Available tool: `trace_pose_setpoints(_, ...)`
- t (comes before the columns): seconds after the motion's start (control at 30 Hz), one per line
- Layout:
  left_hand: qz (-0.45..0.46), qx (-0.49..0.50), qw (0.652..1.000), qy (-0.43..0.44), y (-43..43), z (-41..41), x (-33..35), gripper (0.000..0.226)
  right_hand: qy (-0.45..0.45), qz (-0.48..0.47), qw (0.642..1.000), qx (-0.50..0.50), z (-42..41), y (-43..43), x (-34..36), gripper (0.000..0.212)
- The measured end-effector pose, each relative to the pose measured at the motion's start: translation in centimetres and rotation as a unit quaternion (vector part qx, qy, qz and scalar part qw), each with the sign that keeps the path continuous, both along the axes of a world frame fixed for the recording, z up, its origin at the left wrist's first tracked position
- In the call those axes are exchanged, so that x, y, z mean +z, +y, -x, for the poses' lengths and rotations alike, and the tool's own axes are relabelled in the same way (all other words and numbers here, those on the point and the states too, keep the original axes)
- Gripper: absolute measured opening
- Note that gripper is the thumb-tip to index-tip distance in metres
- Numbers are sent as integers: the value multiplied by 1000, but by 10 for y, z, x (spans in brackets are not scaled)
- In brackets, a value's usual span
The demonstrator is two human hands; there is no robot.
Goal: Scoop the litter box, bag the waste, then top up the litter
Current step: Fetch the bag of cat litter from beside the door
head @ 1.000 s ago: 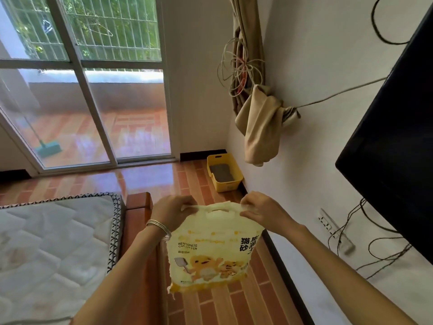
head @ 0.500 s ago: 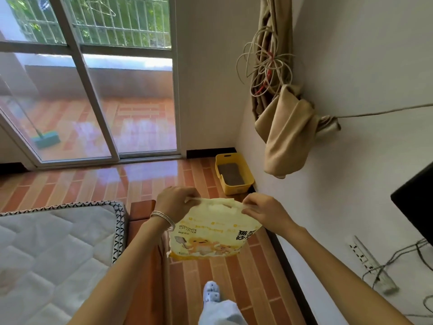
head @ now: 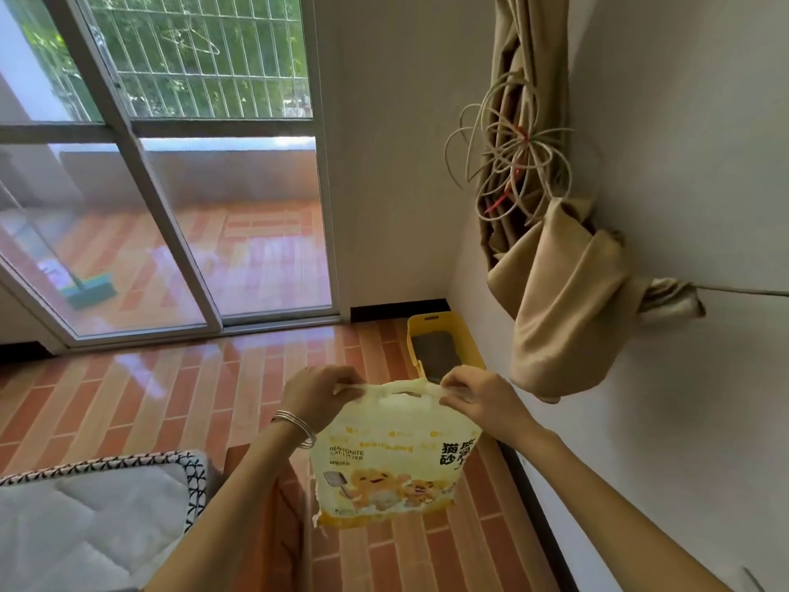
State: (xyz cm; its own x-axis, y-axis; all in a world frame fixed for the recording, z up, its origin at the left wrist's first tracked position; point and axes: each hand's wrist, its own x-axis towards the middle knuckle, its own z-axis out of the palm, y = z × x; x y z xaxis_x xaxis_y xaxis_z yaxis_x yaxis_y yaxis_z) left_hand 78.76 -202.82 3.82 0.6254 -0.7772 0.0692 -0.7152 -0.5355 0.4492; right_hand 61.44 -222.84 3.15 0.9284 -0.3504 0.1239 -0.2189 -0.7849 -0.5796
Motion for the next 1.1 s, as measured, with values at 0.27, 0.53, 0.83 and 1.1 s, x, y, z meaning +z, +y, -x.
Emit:
trace_pose_setpoints(0.27,-42,-14,999,20,-52,-57,-25,12,22,-17,1000,1,-45,-45,-24,16)
trace_pose_setpoints(0.53,-25,-55,997,53,-101,-133,-38,6,26,-18,999,-33,-107,-78,-36,14)
trace_pose_setpoints(0.83,-25,-119,992,35,-159,-246,-27,11,20,-10,997,-81,-212,-113,-33,11)
trace_pose_setpoints(1.1,-34,-146,988,30,-192,-333,-28,11,16,-30,992,-120,-288,-133,-38,10)
